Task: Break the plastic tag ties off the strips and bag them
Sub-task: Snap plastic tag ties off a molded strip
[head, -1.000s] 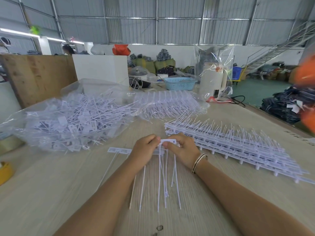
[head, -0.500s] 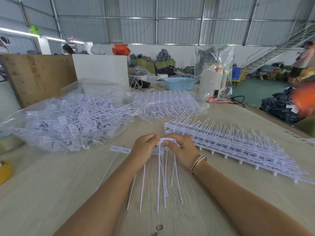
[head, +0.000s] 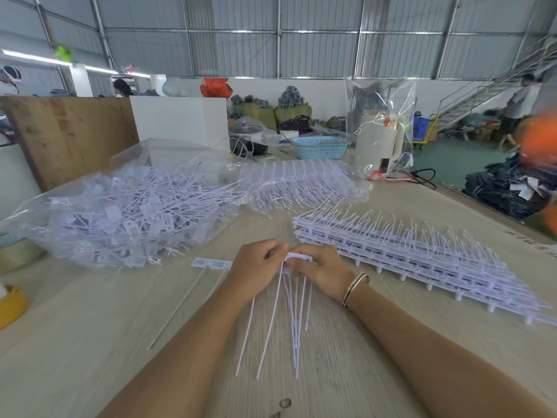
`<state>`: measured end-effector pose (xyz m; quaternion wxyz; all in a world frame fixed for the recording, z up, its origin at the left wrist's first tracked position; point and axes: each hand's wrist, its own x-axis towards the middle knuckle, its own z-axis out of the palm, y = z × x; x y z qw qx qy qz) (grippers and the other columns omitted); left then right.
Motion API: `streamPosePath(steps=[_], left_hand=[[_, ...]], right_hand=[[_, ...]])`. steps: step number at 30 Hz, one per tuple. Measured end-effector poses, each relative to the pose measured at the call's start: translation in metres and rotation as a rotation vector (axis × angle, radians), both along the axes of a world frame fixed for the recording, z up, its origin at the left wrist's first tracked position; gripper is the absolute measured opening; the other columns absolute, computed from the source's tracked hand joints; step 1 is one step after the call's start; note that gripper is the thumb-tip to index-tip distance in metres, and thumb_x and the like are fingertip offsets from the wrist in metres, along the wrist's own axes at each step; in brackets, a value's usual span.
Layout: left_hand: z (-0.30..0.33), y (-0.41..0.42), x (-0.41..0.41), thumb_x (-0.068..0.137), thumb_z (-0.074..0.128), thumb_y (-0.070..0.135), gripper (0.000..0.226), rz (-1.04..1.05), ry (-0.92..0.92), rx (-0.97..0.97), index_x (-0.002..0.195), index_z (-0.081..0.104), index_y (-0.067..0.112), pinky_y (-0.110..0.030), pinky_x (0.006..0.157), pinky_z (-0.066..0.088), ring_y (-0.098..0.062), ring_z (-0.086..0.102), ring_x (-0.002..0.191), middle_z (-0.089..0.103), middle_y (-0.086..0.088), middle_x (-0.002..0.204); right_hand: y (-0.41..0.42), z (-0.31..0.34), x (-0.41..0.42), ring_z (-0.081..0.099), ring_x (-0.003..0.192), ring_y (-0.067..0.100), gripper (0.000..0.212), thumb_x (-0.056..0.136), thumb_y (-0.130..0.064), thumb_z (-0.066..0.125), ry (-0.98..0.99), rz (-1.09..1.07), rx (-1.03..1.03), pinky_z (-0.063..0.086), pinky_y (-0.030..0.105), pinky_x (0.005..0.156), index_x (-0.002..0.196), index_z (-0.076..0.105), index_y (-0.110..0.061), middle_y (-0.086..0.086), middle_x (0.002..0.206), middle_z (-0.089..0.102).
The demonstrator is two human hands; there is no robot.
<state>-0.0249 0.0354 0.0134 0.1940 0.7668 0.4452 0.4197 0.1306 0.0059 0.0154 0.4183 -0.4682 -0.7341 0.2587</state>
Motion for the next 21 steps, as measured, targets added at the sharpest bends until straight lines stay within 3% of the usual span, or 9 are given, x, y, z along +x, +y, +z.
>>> streamPosePath(steps=[2,4,9,12,14,17,21], left_hand=[[0.002,-0.001,0.003,0.093,0.053,0.022,0.044,0.008,-0.070,-0.039,0.053,0.037,0.019,-0.021,0.047,0.024,-0.006,0.029,0.046,0.030,0.007,0.048],[0.002,-0.001,0.006,0.094,0.052,0.021,0.042,0.015,-0.111,-0.069,0.055,0.037,0.017,-0.020,0.046,0.025,-0.005,0.028,0.045,0.030,0.006,0.049],[0.002,-0.003,0.010,0.095,0.050,0.022,0.041,0.028,-0.189,-0.119,0.056,0.039,0.014,-0.018,0.043,0.022,-0.004,0.028,0.043,0.030,0.007,0.048],[0.003,-0.005,0.012,0.095,0.049,0.022,0.042,0.000,-0.228,-0.140,0.054,0.039,0.018,-0.017,0.044,0.023,-0.003,0.030,0.043,0.031,0.010,0.046],[0.005,-0.005,0.011,0.095,0.048,0.024,0.042,-0.007,-0.288,-0.197,0.053,0.044,0.022,-0.016,0.045,0.024,-0.002,0.032,0.042,0.036,0.012,0.043],[0.010,-0.001,0.002,0.095,0.046,0.028,0.039,0.026,-0.400,-0.277,0.057,0.054,0.022,-0.012,0.044,0.031,0.000,0.037,0.041,0.040,0.013,0.041],[0.010,-0.002,-0.003,0.095,0.045,0.015,0.037,0.010,-0.417,-0.233,0.059,0.052,0.010,-0.019,0.053,0.033,-0.003,0.036,0.046,0.040,0.011,0.047]], right_hand=[[0.001,-0.001,0.000,0.057,0.062,0.015,0.015,0.090,-0.015,0.059,-0.039,-0.026,0.070,0.040,0.038,0.079,0.079,0.068,-0.007,0.013,0.067,0.067],[0.000,-0.001,0.000,0.055,0.060,0.010,0.020,0.091,-0.019,0.058,-0.069,-0.059,0.131,0.033,0.041,0.084,0.072,0.063,-0.023,0.004,0.063,0.065],[-0.003,0.000,-0.004,0.056,0.070,0.025,0.016,0.087,-0.031,0.048,-0.117,-0.108,0.236,0.022,0.022,0.083,0.073,0.052,-0.038,-0.007,0.061,0.058],[-0.002,0.000,-0.004,0.055,0.076,0.026,0.018,0.086,-0.034,0.047,-0.082,-0.097,0.227,0.025,0.029,0.081,0.073,0.052,-0.045,-0.013,0.059,0.056],[-0.001,0.000,-0.002,0.056,0.070,0.018,0.020,0.087,-0.027,0.050,0.060,-0.036,0.198,0.034,0.032,0.079,0.075,0.058,-0.041,-0.012,0.061,0.058],[0.003,-0.002,0.006,0.053,0.062,0.010,0.025,0.092,-0.008,0.052,0.347,0.027,0.128,0.044,0.024,0.063,0.075,0.065,-0.022,-0.008,0.066,0.059],[0.011,-0.005,0.009,0.043,0.058,0.012,0.019,0.088,-0.015,0.051,0.363,0.042,0.028,0.037,0.023,0.061,0.070,0.055,-0.009,-0.007,0.062,0.049]])
